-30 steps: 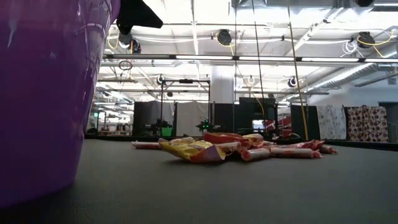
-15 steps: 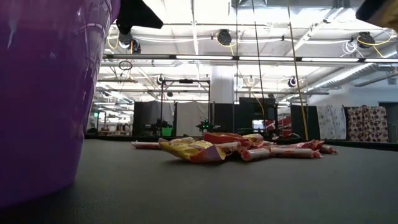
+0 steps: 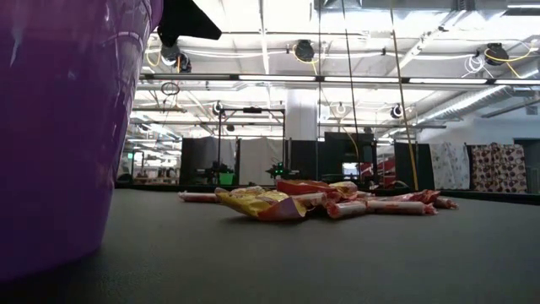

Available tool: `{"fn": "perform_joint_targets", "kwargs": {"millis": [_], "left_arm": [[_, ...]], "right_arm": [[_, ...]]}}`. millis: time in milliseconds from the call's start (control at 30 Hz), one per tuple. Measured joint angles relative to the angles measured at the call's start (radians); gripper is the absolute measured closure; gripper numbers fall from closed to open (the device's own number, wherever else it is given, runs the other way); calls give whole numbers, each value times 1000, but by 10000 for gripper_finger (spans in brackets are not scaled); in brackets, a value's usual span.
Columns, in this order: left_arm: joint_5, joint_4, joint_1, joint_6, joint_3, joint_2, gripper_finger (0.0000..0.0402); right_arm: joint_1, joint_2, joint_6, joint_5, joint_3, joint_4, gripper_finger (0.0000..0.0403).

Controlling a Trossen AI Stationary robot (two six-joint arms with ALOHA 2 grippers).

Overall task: Sort candy by brand, put in halloween buckets
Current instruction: Put the yellow candy into the orange bucket

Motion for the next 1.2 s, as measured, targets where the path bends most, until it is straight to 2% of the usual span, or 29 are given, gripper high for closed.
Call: {"fn": "perform_joint_targets", "kwargs": {"millis": [200, 333, 533, 700, 867, 967, 1067, 1133, 1200], "left_arm": [[0, 0, 0, 0, 0, 0, 400], [0, 1, 0, 0, 0, 0, 400], [0, 11, 0, 1, 0, 0, 400], [-1, 57, 0, 8, 0, 0, 400], [10, 74, 0, -7, 0, 0, 393], [26, 74, 0, -44, 0, 0, 365], [-7, 85, 0, -53, 0, 0, 332], [-39, 107, 1, -49, 0, 0, 317], [-59, 141, 1, -12, 0, 0, 310]], "right_arm": [[167, 150, 204, -10, 50, -5, 403], [237, 229, 304, -8, 50, 5, 403], [281, 322, 417, 7, 50, 58, 403], [295, 368, 431, 56, 50, 69, 399], [285, 370, 482, 74, 50, 28, 364], [284, 353, 529, 71, 50, 24, 327], [272, 325, 564, 60, 50, 13, 288], [267, 303, 612, 118, 50, 7, 270], [266, 282, 617, 264, 50, 1, 261]]}}
